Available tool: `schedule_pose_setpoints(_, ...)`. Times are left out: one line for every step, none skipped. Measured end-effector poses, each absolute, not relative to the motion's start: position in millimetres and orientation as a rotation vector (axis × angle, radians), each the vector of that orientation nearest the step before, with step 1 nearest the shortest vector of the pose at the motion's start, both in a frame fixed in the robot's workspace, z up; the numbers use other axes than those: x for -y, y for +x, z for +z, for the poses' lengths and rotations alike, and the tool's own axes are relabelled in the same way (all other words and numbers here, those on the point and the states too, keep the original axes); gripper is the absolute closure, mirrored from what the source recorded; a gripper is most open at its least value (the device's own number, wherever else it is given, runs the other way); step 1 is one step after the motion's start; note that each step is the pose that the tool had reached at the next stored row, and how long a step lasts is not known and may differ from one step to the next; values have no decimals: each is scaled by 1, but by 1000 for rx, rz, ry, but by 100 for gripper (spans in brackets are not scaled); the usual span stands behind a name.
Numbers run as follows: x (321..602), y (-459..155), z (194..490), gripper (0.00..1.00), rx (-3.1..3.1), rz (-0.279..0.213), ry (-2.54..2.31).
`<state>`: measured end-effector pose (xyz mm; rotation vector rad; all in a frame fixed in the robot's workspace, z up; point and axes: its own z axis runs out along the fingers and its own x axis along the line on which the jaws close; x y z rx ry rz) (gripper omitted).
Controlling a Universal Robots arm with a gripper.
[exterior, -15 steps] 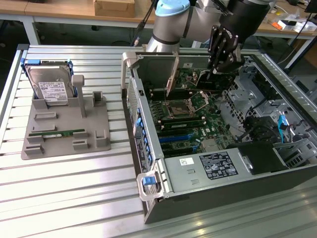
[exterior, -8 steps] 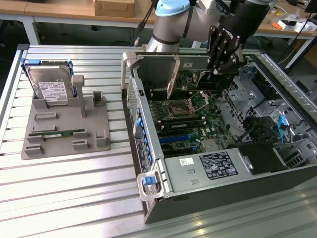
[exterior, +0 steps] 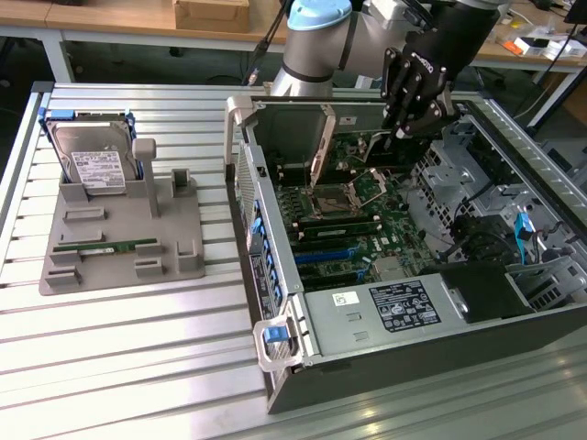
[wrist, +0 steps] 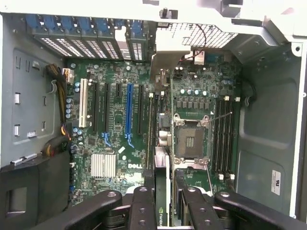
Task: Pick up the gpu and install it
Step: 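Insert the gpu into the slot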
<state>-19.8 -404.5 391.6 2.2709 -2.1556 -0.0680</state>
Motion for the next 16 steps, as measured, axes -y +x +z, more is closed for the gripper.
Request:
schedule_pose_setpoints(404, -20, 392, 73, 2156, -68, 2270)
schedule_pose_setpoints(404, -20, 391, 73, 2157, -68, 2270)
schedule_pose_setpoints(404, -20, 391, 73, 2157, -68, 2269)
schedule_pose_setpoints(404, -20, 390, 73, 2157, -68, 2269)
schedule_pose_setpoints(404, -20, 389, 73, 2158, -68, 2269)
schedule_pose_setpoints(404, -20, 389, 73, 2158, -68, 2269)
schedule_pose_setpoints(404, -20, 387, 73, 2159, -68, 2268)
schedule_pose_setpoints(404, -20, 386, 73, 2163, -68, 2265)
schedule_pose_setpoints(404, -20, 385, 73, 2170, -68, 2257)
schedule_pose_setpoints(404, -20, 384, 73, 2175, -68, 2253)
schedule_pose_setpoints(404, -20, 383, 73, 2180, -68, 2248)
schedule_pose_setpoints(404, -20, 382, 73, 2183, -68, 2246)
schedule_pose_setpoints(404, -20, 381, 73, 2188, -68, 2241)
schedule_pose_setpoints(405, -20, 380, 73, 2190, -68, 2238)
schedule_pose_setpoints(405, -20, 380, 73, 2192, -68, 2236)
schedule_pose_setpoints(405, -20, 379, 73, 2194, -68, 2235)
